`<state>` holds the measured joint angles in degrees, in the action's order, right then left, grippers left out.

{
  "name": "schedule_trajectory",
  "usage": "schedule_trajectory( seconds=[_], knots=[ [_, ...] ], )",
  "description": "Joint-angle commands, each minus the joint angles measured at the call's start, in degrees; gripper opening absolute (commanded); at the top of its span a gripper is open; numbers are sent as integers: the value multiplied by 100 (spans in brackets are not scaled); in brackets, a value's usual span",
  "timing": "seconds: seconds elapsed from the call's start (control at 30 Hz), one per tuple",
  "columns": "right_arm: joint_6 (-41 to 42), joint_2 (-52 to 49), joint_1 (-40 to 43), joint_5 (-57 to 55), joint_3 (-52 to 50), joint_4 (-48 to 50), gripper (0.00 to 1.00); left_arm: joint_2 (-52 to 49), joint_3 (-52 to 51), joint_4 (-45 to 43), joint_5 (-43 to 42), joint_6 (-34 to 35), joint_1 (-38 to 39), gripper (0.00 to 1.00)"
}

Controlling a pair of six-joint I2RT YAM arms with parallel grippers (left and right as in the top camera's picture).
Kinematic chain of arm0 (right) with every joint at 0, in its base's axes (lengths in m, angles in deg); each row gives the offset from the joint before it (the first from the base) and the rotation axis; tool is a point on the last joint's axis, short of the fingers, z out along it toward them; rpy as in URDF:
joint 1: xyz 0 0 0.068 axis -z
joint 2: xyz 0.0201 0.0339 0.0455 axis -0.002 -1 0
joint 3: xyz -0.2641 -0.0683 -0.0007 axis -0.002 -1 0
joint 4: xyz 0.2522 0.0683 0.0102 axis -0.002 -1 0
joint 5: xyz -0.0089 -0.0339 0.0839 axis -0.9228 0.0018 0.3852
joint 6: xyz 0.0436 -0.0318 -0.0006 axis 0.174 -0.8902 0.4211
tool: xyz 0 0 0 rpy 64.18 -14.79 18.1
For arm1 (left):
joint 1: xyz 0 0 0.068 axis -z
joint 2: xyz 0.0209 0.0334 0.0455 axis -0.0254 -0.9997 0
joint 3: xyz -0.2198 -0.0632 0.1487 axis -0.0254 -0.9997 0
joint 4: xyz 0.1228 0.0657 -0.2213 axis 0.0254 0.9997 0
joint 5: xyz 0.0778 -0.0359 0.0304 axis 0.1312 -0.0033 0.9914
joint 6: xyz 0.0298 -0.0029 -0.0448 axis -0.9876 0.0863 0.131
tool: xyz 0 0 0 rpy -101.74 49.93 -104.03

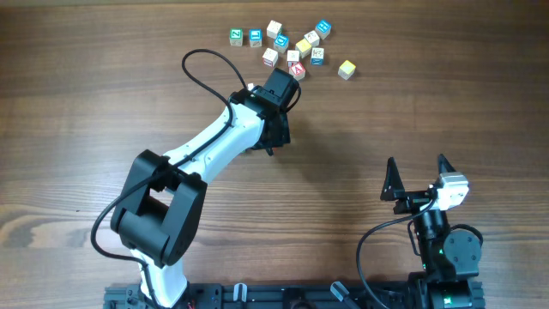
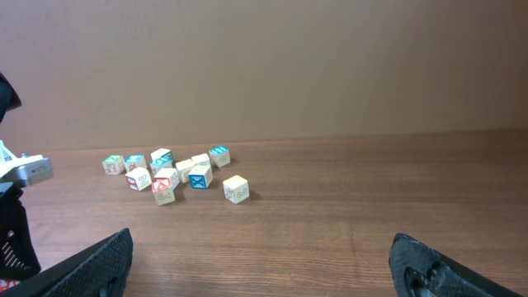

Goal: Form a horizontal line
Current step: 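Hold the D block beside the S block, aligning it to the right, then lower the held block onto the table and open the left gripper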

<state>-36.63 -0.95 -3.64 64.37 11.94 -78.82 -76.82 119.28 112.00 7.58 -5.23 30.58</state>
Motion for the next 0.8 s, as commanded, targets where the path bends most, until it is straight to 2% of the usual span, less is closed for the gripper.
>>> schedule_trajectory(
  seconds=[0.0,0.63,0.77],
  knots=[
    [-33,15,17,96,-4,15,100,59,-59,-44,118,101,11,11],
    [-35,15,17,96,-4,17,100,50,-109,-105,122,98,11,10],
    [-35,15,17,96,-4,17,100,50,-354,-208,354,101,11,11]
  ],
)
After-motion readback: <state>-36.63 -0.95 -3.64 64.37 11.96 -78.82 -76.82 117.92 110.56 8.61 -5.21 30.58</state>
